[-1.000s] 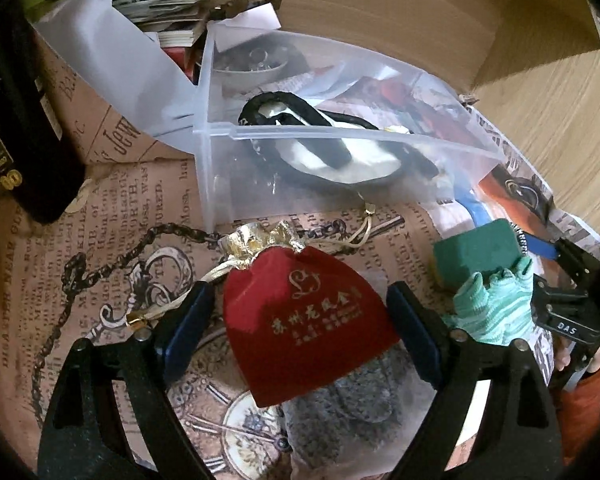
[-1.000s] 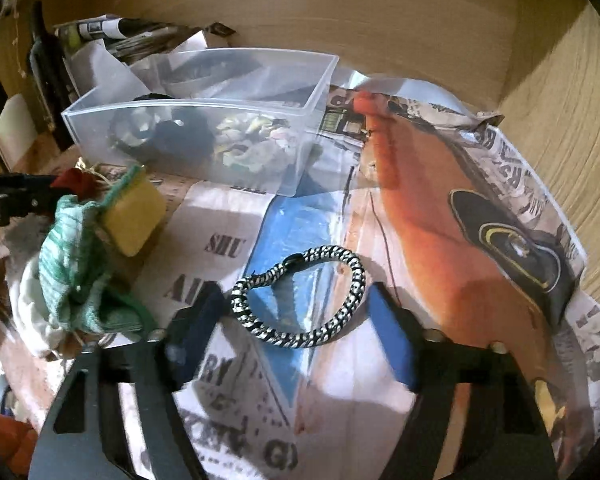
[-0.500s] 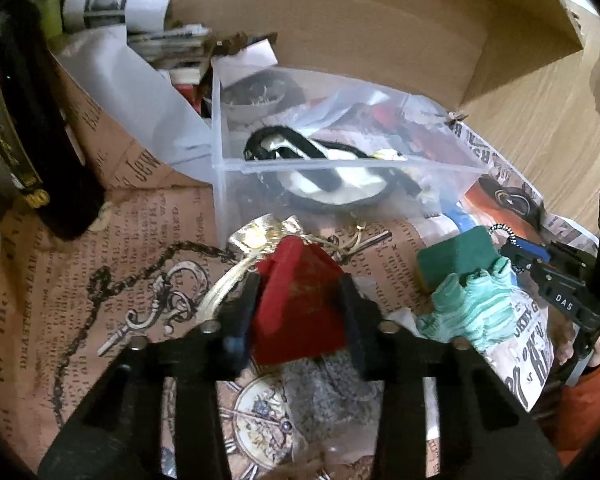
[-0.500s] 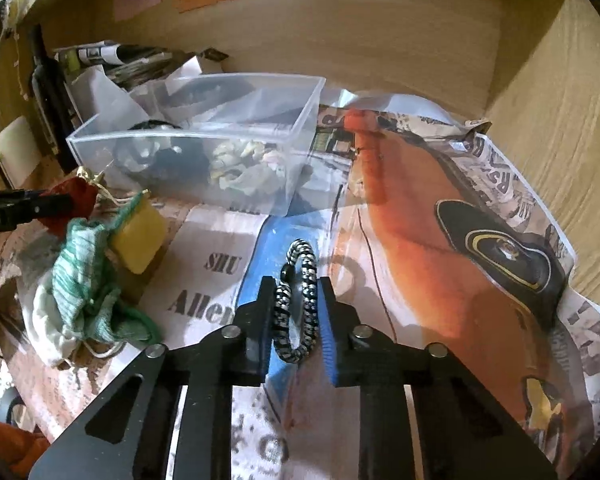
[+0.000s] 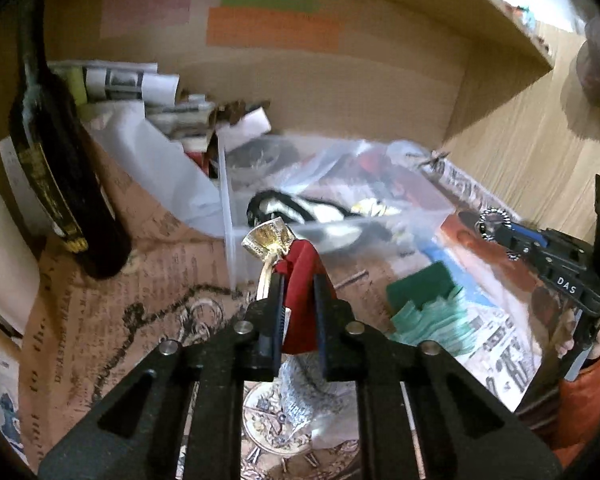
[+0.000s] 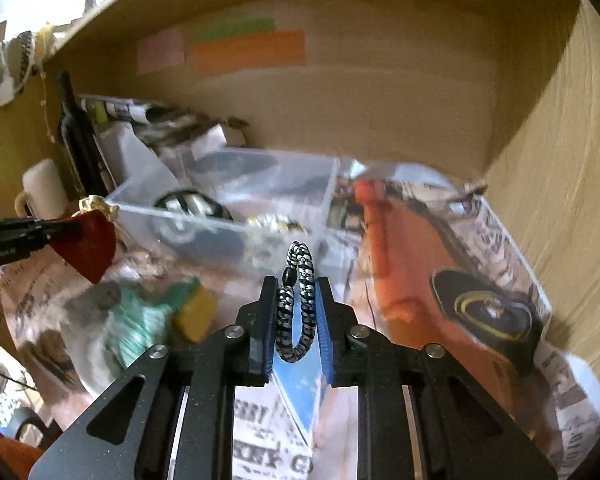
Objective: Organize soft objects
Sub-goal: 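Lower the bracelet and red pouch into the clear box and open both grippers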
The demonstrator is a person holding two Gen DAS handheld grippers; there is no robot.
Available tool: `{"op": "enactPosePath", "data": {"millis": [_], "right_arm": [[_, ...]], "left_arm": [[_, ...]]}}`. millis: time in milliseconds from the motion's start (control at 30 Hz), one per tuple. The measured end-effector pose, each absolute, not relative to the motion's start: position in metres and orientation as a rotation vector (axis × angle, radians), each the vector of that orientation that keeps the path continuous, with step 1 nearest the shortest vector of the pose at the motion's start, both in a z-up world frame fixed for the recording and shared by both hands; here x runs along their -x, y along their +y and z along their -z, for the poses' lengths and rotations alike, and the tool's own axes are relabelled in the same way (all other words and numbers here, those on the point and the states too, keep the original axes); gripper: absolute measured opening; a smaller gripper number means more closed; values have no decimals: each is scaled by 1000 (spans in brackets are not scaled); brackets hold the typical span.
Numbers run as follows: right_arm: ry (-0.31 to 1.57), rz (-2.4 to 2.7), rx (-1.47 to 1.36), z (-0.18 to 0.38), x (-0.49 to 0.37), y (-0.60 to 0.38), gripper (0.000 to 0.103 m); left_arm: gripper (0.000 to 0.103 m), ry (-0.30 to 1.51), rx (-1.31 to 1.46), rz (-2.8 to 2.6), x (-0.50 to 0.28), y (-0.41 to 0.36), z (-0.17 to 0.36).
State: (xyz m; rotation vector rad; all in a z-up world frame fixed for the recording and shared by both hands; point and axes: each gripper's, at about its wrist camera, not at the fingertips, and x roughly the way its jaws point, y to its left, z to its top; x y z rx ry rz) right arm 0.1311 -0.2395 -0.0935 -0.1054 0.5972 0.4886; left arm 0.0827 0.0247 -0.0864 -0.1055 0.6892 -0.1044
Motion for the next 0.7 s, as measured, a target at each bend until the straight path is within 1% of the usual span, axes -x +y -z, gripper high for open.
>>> {"op": "enactPosePath", "data": {"millis": [300,700], "right_arm": [[506,-551,96,69,-138,-218,17],[459,-605,100,53,-165,-187,17]], "left_arm": [[13,554,76,73,-83,26,48],[13,470,66,44,-115,22,30]]}}
